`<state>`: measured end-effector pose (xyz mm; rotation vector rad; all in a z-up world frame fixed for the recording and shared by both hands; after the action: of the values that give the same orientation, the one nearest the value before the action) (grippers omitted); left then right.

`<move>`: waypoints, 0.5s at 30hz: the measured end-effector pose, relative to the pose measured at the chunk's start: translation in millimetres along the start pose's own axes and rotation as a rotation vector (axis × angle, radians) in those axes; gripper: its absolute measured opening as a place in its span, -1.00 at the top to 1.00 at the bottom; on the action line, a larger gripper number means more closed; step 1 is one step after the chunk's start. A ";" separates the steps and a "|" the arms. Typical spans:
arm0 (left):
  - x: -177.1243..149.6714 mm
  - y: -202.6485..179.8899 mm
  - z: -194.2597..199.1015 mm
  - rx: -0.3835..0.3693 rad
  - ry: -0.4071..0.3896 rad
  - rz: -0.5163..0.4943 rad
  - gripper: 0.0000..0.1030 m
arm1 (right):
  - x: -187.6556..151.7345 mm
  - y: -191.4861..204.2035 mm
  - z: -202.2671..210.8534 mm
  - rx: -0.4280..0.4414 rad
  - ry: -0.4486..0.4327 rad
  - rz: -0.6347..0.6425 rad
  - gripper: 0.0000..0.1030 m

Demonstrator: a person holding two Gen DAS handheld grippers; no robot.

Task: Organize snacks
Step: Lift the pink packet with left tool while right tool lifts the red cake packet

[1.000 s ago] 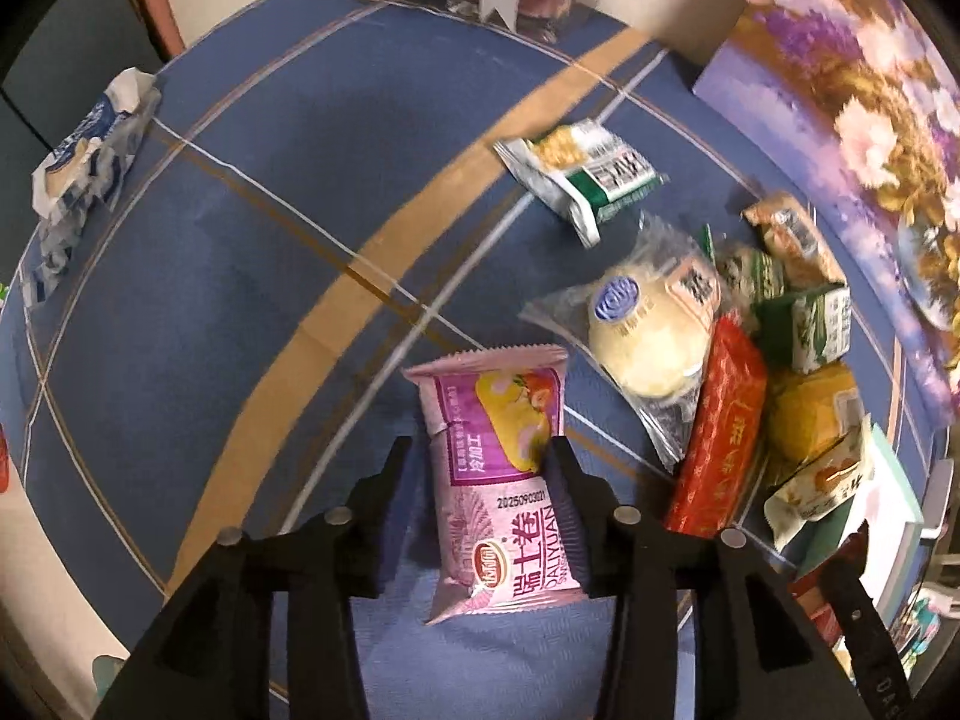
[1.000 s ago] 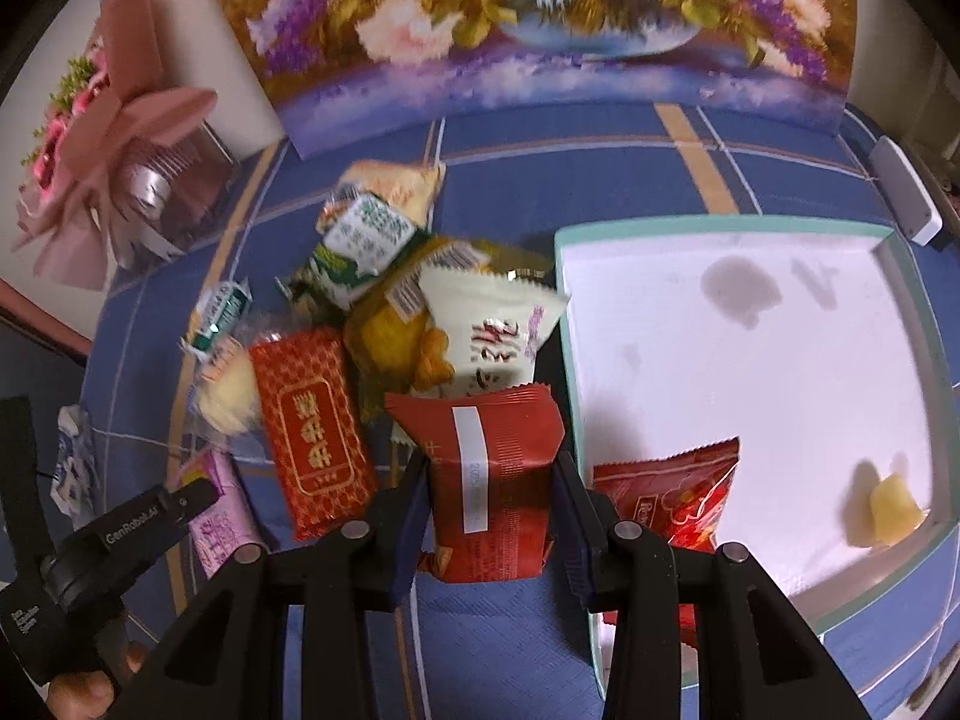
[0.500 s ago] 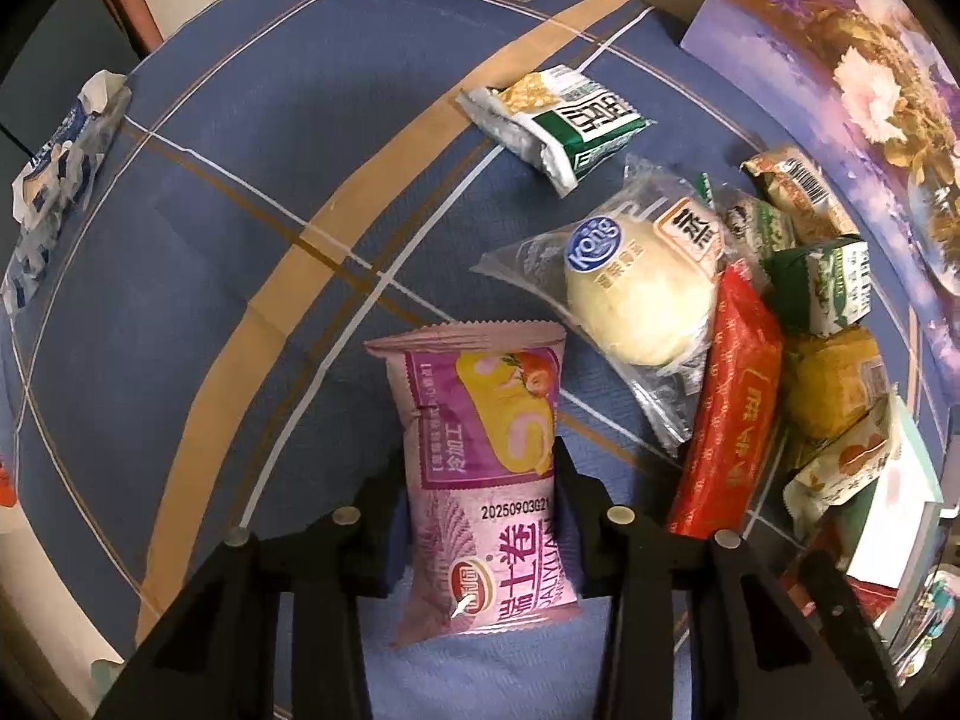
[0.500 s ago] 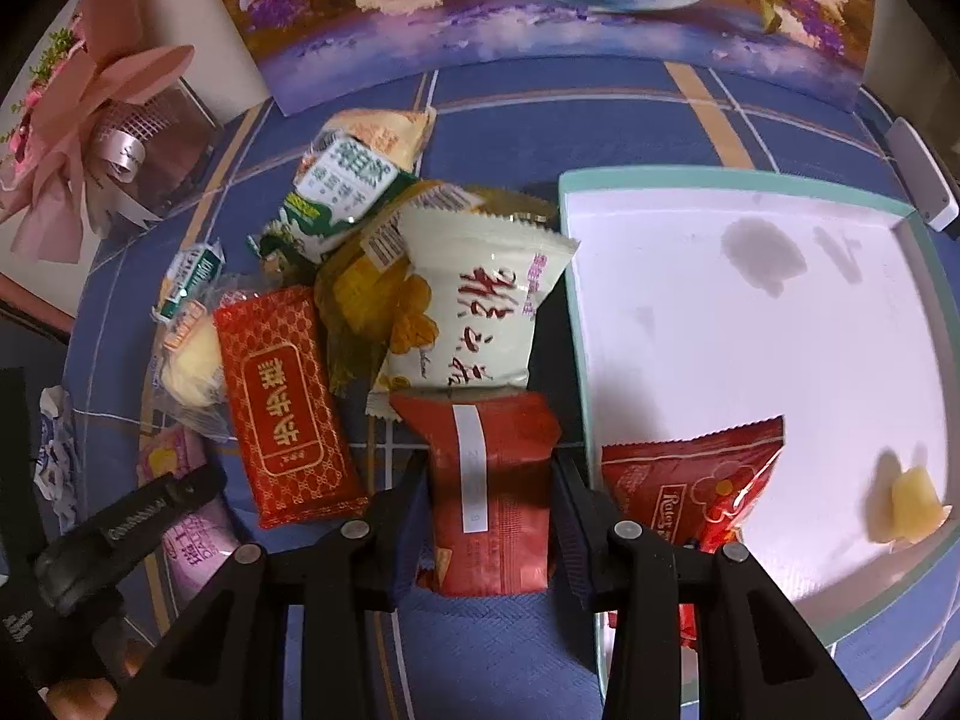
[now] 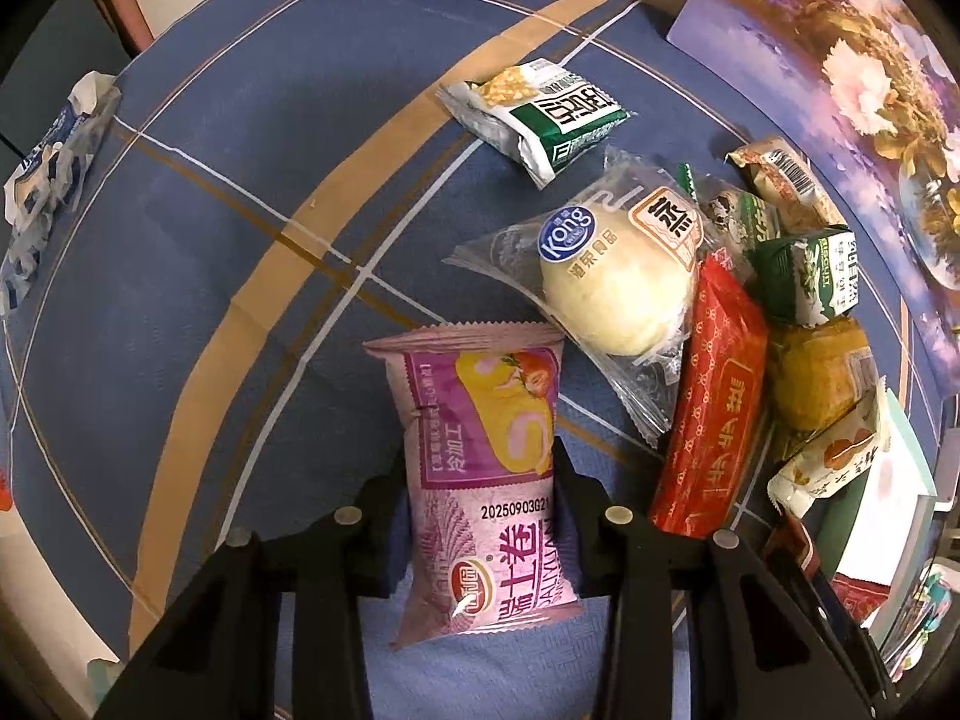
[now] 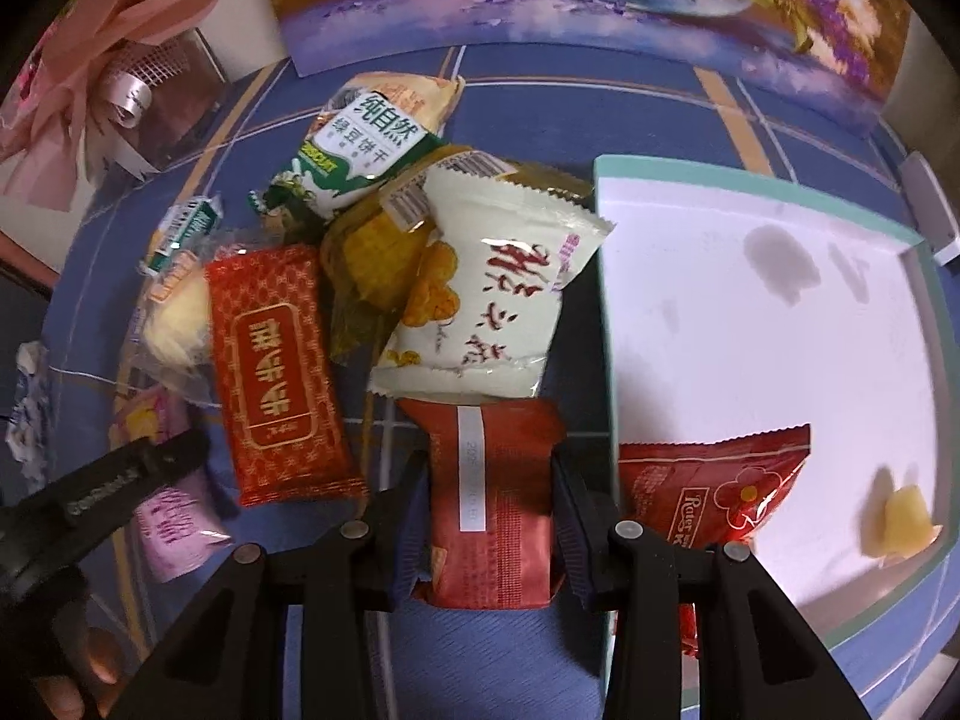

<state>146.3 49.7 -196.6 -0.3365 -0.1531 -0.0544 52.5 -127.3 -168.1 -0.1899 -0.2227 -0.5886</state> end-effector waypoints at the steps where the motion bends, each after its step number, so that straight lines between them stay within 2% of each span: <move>1: -0.7 -0.5 0.5 0.000 0.001 0.000 0.21 | -0.4 2.2 1.1 0.014 0.004 0.002 0.19; 4: -0.4 -0.7 -0.3 -0.006 0.004 0.003 0.21 | -1.6 14.6 4.8 0.057 0.012 0.027 0.15; 10: -0.1 2.3 -2.1 -0.009 0.013 0.004 0.21 | -3.6 21.8 2.8 0.022 0.009 0.068 0.15; 15: -0.2 4.5 -2.3 -0.014 0.014 0.009 0.21 | -3.7 18.1 7.7 0.068 0.024 0.045 0.15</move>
<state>146.7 53.2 -200.3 -0.3512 -0.1369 -0.0492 58.7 -108.7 -163.7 -0.1216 -0.2145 -0.5379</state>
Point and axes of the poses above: each gripper's, at about its wrist camera, not at the fingertips, and z roughly against the way its jaws point, y to its left, x to its top, the point moved 9 cm from there along -z, roughly the way its jaws point, and after that the axes turned 14 degrees about -x, right-handed, at the moved point
